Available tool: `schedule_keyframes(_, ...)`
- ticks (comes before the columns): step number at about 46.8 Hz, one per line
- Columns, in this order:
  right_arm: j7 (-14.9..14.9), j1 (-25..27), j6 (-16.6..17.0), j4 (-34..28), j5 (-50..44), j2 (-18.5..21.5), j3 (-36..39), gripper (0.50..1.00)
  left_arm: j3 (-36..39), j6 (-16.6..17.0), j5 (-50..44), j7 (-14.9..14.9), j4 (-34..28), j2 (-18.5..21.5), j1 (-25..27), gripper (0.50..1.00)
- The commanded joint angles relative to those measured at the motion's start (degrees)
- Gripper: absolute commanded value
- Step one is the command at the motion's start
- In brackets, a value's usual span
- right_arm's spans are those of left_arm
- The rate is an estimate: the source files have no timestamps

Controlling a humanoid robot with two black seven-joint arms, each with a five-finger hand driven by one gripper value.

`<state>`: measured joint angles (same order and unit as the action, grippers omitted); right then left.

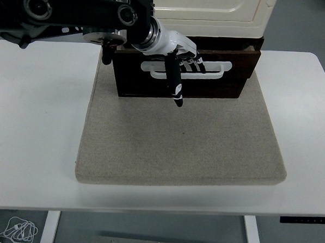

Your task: Open the drawer under the combination cabinet

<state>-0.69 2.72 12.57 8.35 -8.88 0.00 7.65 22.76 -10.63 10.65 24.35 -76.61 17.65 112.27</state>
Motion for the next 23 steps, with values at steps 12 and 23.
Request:
schedule_keyframes(12,0.0,0.0,0.0,0.0,0.0,0.0,0.0,0.926,0.0,-0.2,0.0,0.0,-1.3,0.1,0.5,1.0)
schedule_keyframes(23,0.0,0.0,0.0,0.0,0.0,0.0,0.0,0.926,-1.0,-1.7,0.0,0.1,-1.8,0.3,0.8,1.0)
